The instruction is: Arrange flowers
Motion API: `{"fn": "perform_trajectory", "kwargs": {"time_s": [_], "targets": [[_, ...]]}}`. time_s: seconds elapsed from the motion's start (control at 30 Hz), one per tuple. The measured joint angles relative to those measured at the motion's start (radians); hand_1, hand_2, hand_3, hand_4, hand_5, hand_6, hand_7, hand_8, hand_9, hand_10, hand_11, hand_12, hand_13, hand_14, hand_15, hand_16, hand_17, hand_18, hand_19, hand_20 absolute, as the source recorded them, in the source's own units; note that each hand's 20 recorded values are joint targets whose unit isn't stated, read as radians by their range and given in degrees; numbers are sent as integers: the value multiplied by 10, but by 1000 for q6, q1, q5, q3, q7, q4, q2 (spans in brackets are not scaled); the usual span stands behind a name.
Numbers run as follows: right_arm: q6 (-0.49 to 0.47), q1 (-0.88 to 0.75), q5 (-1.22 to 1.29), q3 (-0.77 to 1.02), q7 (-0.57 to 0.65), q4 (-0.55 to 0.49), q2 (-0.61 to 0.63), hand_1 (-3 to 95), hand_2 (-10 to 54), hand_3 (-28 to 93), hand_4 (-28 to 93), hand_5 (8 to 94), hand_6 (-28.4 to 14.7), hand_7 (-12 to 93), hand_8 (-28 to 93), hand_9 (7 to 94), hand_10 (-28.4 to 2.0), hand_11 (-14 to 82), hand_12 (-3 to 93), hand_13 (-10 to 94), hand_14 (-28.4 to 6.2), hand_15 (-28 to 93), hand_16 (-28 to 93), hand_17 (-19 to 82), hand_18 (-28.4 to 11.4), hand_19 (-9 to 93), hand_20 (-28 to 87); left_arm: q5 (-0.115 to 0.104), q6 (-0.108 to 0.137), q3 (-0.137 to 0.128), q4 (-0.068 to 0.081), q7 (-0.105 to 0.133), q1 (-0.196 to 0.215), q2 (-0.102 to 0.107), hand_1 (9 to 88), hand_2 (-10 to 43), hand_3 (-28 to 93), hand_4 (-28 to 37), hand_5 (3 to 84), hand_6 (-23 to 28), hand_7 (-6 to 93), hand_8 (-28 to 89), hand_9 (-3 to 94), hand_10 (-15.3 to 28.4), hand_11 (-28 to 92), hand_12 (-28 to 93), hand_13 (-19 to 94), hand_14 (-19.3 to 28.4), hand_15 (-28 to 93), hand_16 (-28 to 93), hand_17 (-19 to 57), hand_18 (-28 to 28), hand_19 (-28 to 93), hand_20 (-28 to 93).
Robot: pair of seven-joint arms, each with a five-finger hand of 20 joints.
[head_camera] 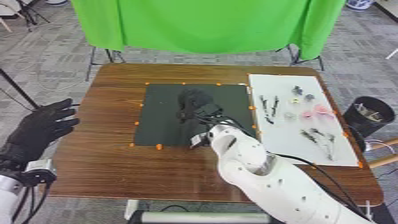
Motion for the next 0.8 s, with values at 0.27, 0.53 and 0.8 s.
{"fn": "perform_trajectory", "kwargs": {"time_s": [0.27,0.53,0.8], "targets": [[29,52,-14,-140,30,121,-86,345,-62,926,-110,638,-15,613,231,779,-88,578,653,748,-82,892,391,480,-213,932,507,4,-18,103,37,-23,-116,25,250,14,705,-271,308,43,190,-108,270,131,218,137,228,171,339,-19,-93,229,459,62],[132,113,-7,-242,66,218,-148,356,-57,919,-130,633,-15,613,228,771,-87,576,652,746,-81,891,393,479,-214,932,507,19,-56,202,74,-60,-253,45,251,14,705,-272,307,42,188,-107,269,131,219,137,228,171,338,-19,-93,229,460,62],[173,141,-7,-266,83,262,-170,363,-55,914,-139,632,-11,616,206,768,-87,578,640,743,-80,888,394,476,-215,932,502,26,-77,230,82,-74,-308,46,250,14,705,-271,307,42,189,-107,269,131,219,137,227,171,338,-18,-93,229,460,62]]}}
